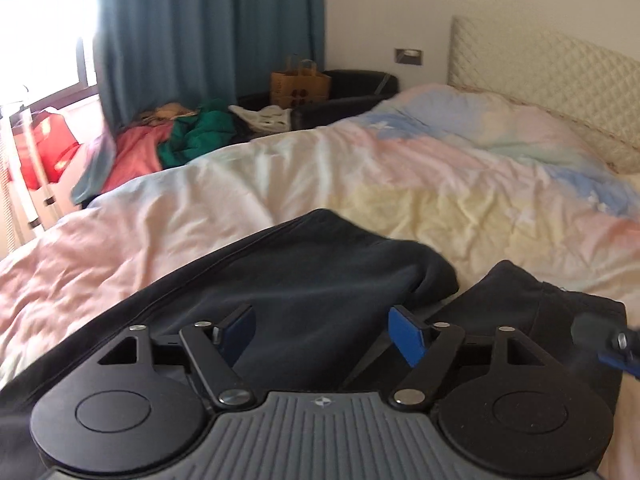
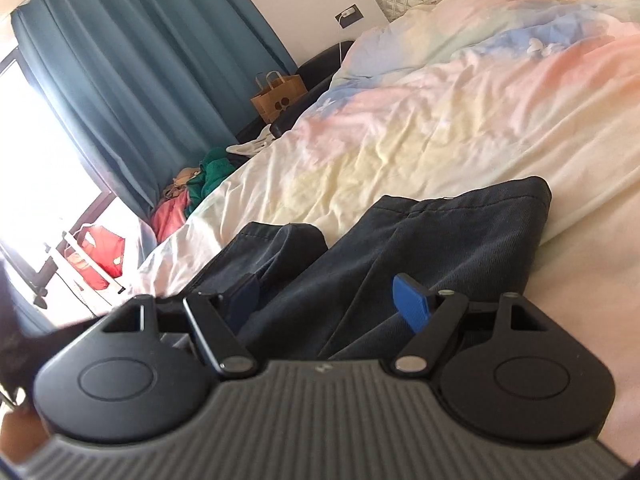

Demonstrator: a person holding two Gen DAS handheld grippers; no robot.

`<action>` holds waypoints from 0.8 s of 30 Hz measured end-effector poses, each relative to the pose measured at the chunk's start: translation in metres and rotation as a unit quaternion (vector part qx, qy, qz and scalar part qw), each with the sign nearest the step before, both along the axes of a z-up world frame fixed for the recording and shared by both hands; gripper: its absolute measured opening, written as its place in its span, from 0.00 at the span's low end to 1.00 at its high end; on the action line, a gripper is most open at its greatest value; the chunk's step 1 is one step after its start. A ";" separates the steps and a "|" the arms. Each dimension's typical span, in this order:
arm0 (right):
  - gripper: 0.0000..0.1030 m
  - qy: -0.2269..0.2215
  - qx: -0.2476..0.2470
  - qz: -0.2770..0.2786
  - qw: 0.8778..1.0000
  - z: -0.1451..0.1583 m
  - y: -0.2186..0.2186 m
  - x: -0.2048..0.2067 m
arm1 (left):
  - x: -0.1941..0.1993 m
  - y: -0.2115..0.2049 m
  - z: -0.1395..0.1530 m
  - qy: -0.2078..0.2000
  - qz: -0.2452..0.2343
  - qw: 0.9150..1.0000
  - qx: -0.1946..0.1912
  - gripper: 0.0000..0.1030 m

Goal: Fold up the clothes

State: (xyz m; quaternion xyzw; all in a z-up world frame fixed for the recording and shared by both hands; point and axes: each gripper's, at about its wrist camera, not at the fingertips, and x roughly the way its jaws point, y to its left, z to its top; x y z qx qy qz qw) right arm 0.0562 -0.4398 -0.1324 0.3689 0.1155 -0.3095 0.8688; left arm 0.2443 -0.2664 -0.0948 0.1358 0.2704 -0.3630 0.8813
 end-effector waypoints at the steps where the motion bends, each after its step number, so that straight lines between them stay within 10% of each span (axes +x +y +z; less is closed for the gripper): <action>1: 0.75 -0.002 0.002 0.005 1.000 0.000 0.000 0.000 | -0.007 0.034 0.002 -0.002 0.028 1.000 0.003 0.78; 6: 0.75 -0.024 0.026 0.051 0.998 0.003 0.005 0.003 | -0.043 0.182 0.001 -0.017 0.173 0.983 0.051 0.78; 10: 0.74 -0.050 0.068 0.103 0.991 0.005 0.003 0.011 | -0.059 0.272 -0.001 -0.003 0.253 0.967 0.014 0.75; 17: 0.68 -0.050 0.208 0.143 0.966 -0.002 -0.036 0.073 | -0.050 0.296 -0.008 -0.023 0.254 0.967 0.008 0.73; 24: 0.69 -0.029 0.224 0.105 0.968 -0.031 -0.077 0.133 | -0.028 0.294 -0.033 -0.011 0.253 0.967 0.006 0.66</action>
